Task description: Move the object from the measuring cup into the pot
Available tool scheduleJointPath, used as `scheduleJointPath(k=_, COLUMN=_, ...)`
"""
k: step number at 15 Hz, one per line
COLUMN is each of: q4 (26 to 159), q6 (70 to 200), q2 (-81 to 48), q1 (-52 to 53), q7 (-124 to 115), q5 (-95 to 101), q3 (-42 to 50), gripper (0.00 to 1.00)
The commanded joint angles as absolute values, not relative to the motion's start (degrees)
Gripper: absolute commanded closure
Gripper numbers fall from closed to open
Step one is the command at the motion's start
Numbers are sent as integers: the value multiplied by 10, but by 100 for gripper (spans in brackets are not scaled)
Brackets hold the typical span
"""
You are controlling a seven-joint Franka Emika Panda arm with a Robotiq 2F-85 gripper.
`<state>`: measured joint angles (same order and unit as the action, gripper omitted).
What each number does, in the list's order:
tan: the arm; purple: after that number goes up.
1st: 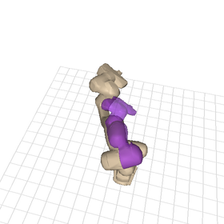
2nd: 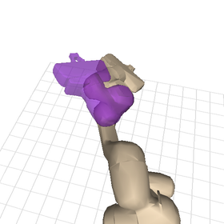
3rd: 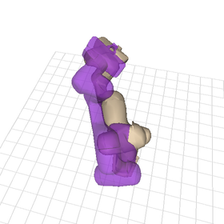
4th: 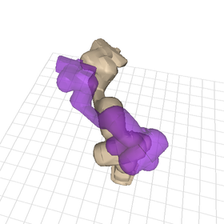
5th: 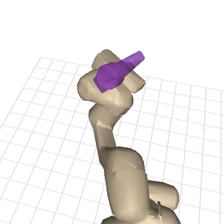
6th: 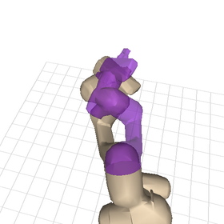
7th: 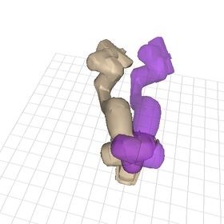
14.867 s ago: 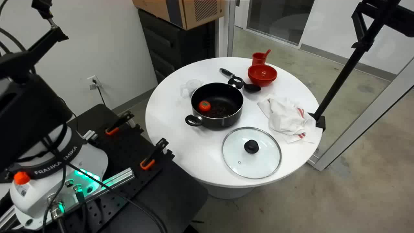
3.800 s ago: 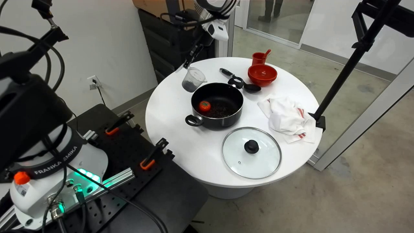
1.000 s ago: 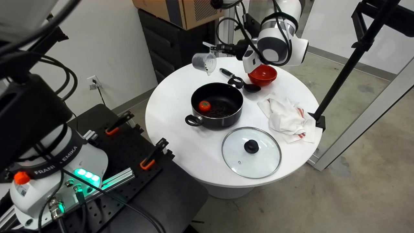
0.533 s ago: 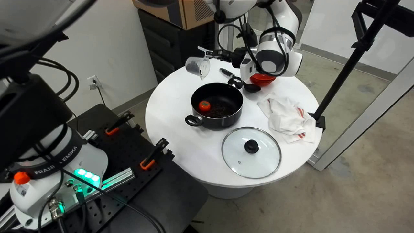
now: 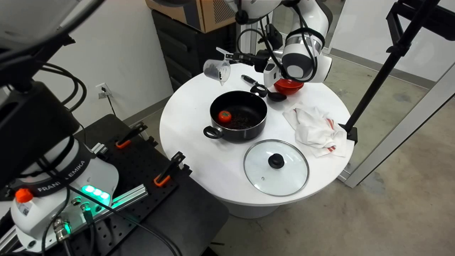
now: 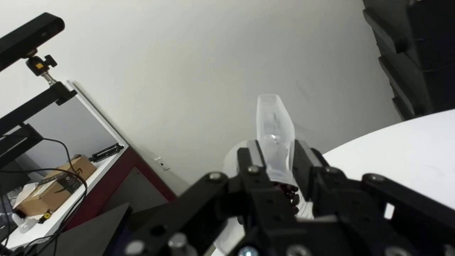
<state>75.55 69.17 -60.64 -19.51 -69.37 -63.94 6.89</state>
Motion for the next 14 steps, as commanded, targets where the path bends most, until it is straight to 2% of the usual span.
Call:
scheduleJointPath(k=1, q4=761, q6=626, q2=-582, q1=-206, q7=-645, q5=-656, q3=55, gripper=93)
scheduleJointPath(k=7, q4=731, q6=488, q2=-597, q1=-230, q7=-759, q5=-760, q3=48, gripper=93)
scheduleJointPath(k=14, q4=738, q6=519, q2=-596, q1=-240, q7=-865, q5=-856, q3=59, gripper=93)
